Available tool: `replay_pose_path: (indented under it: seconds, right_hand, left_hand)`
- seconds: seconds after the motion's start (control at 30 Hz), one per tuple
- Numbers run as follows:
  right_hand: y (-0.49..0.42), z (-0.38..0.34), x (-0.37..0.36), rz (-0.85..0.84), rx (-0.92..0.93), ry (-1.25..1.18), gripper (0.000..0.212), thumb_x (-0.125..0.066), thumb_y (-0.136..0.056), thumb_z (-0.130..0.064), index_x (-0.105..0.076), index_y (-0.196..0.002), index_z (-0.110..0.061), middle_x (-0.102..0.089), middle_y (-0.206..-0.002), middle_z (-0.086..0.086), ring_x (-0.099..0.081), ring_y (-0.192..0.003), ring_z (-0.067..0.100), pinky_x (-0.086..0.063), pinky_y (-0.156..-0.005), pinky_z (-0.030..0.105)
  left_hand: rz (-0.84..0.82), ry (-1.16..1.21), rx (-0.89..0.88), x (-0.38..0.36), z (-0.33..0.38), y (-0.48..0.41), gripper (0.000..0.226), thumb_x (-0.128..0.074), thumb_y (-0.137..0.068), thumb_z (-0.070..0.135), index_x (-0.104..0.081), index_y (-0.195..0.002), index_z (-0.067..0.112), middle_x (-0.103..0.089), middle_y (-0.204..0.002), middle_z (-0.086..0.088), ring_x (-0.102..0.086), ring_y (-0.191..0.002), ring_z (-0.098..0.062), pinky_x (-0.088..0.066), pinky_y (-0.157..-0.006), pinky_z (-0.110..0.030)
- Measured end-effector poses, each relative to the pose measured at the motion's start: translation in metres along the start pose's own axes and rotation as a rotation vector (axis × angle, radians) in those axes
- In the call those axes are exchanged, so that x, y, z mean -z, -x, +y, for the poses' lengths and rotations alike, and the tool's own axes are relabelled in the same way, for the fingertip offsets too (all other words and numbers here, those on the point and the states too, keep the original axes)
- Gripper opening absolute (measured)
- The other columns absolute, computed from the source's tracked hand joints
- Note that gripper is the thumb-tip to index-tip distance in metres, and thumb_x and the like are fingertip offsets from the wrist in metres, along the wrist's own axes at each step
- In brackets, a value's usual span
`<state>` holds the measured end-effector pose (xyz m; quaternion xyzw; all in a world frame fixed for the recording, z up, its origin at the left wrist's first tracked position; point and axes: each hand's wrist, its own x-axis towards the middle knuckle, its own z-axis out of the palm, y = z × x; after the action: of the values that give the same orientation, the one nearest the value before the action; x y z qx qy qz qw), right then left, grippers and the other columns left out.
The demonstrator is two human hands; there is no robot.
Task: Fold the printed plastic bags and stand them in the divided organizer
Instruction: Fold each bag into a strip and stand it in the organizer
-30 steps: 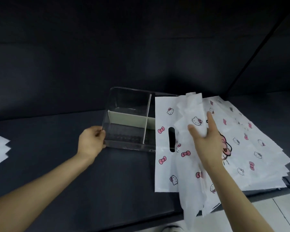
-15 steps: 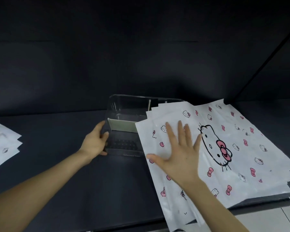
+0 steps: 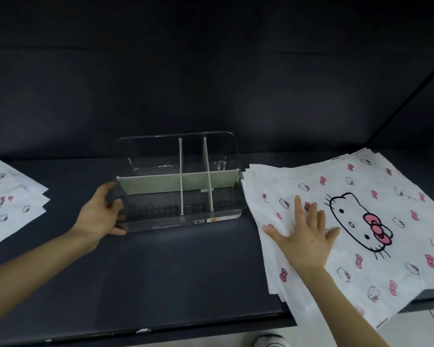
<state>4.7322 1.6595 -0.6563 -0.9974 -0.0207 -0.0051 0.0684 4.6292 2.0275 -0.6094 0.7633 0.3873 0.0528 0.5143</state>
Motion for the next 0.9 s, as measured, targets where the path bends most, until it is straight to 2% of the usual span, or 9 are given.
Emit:
replay_pose_path:
  seconds: [0.13,0.27,0.33,0.4,0.5,0.6,0.7,0.77,0.9]
  right_hand:
    - [-0.003,-0.016,0.009,-0.036,-0.038,-0.030,0.104,-0.004,-0.069,-0.091,-0.008,-0.153,-0.030,-0.014,-0.159,0.015,-0.009,-0.146,0.034,-0.004,-0.114,0.061]
    - [0.003,-0.065,0.015,0.137,0.268,-0.084,0.081,-0.017,-0.086,-0.074,-0.041,-0.144,-0.022,-0.044,-0.144,0.022,-0.040,-0.133,0.042,-0.024,-0.106,0.064]
    - [0.003,-0.092,0.018,0.108,0.374,-0.044,0.073,-0.021,-0.089,-0.069,-0.045,-0.141,-0.024,-0.046,-0.143,0.020,-0.042,-0.132,0.041,-0.026,-0.105,0.063]
    - [-0.001,-0.110,0.015,0.037,0.401,-0.018,0.072,-0.014,-0.091,-0.067,-0.047,-0.140,-0.026,-0.042,-0.145,0.021,-0.040,-0.133,0.042,-0.025,-0.106,0.064]
    - [-0.006,-0.120,0.009,-0.033,0.354,0.033,0.074,-0.006,-0.095,-0.061,-0.058,-0.132,-0.022,-0.044,-0.140,0.028,-0.046,-0.126,0.046,-0.030,-0.100,0.068]
    - [0.000,-0.131,0.013,0.029,0.323,0.073,0.065,-0.022,-0.093,-0.054,-0.060,-0.129,-0.015,-0.047,-0.137,0.029,-0.045,-0.126,0.048,-0.024,-0.103,0.069]
    - [0.017,-0.158,0.019,0.185,0.416,-0.043,0.056,-0.034,-0.091,-0.046,-0.061,-0.127,-0.011,-0.052,-0.134,0.026,-0.048,-0.125,0.045,-0.025,-0.106,0.067]
    - [0.034,-0.187,0.022,0.217,0.553,-0.155,0.051,-0.040,-0.091,-0.043,-0.063,-0.124,-0.011,-0.055,-0.133,0.022,-0.051,-0.124,0.040,-0.027,-0.109,0.062]
    - [0.070,-0.245,0.012,0.151,0.833,-0.282,0.046,-0.043,-0.092,-0.041,-0.064,-0.123,-0.014,-0.060,-0.130,0.013,-0.055,-0.122,0.029,-0.027,-0.109,0.049]
  left_hand:
    - [0.026,0.055,0.022,0.005,-0.013,-0.002,0.046,-0.045,-0.100,0.011,-0.036,-0.143,0.026,-0.058,-0.102,-0.013,-0.061,-0.089,-0.030,-0.058,-0.049,-0.035]
    - [0.025,0.084,0.014,0.003,-0.010,-0.008,0.044,-0.046,-0.100,0.014,-0.039,-0.141,0.029,-0.059,-0.105,-0.011,-0.061,-0.086,-0.026,-0.060,-0.060,-0.043]
    - [0.013,0.099,-0.004,-0.001,-0.005,-0.010,0.043,-0.046,-0.100,0.015,-0.039,-0.141,0.027,-0.059,-0.102,-0.009,-0.061,-0.087,-0.024,-0.059,-0.067,-0.045]
    - [-0.026,0.146,-0.023,-0.004,0.002,-0.010,0.044,-0.046,-0.101,0.015,-0.037,-0.143,0.024,-0.058,-0.105,-0.008,-0.060,-0.092,-0.023,-0.057,-0.072,-0.044]
    - [-0.107,0.260,-0.022,-0.007,0.009,-0.011,0.049,-0.046,-0.101,0.018,-0.031,-0.147,0.023,-0.049,-0.130,-0.009,-0.052,-0.116,-0.022,-0.053,-0.086,-0.039]
    - [-0.165,0.277,-0.043,0.000,0.005,-0.009,0.049,-0.046,-0.101,0.021,-0.032,-0.147,0.023,-0.047,-0.135,-0.005,-0.049,-0.122,-0.018,-0.049,-0.094,-0.035]
    - [-0.111,0.083,-0.158,0.023,-0.015,0.000,0.040,-0.049,-0.099,0.020,-0.044,-0.139,0.021,-0.055,-0.125,0.002,-0.053,-0.113,-0.011,-0.042,-0.097,-0.024]
    - [0.034,-0.168,-0.287,0.049,-0.036,0.003,0.034,-0.053,-0.097,0.016,-0.054,-0.131,0.014,-0.060,-0.117,0.001,-0.056,-0.108,-0.014,-0.039,-0.092,-0.020]
    - [0.376,-0.672,-0.405,0.120,-0.088,0.001,0.037,-0.051,-0.092,0.029,-0.068,-0.110,0.002,-0.066,-0.112,-0.021,-0.059,-0.103,-0.045,-0.045,-0.090,-0.048]
